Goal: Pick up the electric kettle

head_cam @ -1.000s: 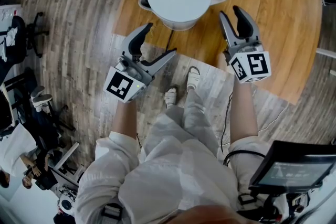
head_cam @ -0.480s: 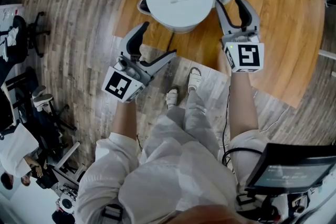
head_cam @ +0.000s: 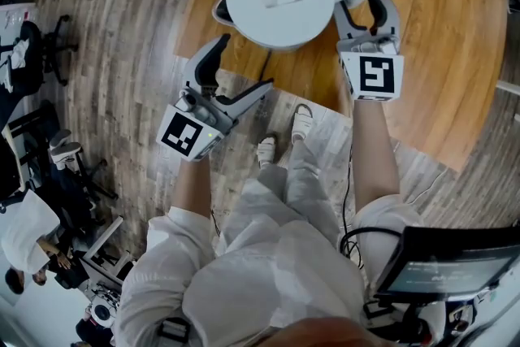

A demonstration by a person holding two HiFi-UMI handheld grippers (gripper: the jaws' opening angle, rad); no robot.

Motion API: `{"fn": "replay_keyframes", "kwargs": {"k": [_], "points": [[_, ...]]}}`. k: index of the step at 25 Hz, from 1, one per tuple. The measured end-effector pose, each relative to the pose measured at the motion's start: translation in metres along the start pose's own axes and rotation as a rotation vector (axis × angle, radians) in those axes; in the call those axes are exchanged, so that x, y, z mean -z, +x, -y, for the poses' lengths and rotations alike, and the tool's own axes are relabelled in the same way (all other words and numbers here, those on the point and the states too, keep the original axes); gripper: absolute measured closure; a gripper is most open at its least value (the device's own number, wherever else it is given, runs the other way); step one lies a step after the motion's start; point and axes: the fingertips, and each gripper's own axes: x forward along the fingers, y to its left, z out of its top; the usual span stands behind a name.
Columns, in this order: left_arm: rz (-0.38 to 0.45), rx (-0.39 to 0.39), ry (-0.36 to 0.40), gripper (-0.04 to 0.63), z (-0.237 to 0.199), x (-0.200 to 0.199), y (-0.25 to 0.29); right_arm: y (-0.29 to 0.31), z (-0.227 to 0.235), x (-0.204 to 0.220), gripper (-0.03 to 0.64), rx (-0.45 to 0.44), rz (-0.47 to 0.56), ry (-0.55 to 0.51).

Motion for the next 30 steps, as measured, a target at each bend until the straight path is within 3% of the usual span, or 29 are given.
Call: {"fn": "replay_keyframes", "kwargs": {"k": [15, 22, 30], "points": [[-0.01, 0.011, 0.0, 0.183, -0.001, 0.0, 0.004, 0.024, 0.002, 0.007, 0.433, -0.053, -0.045, -0.031], [-0.009, 0.009, -0.005, 0.183, -0.005, -0.002, 0.003, 0.032, -0.007, 0.003, 0.546, -0.095, -0.033, -0.068], [-0.01, 0.011, 0.003, 0.183, -0.006, -0.001, 0.001, 0.03, -0.009, -0.001, 0.569, -0.112, 0.008, -0.006]]}}
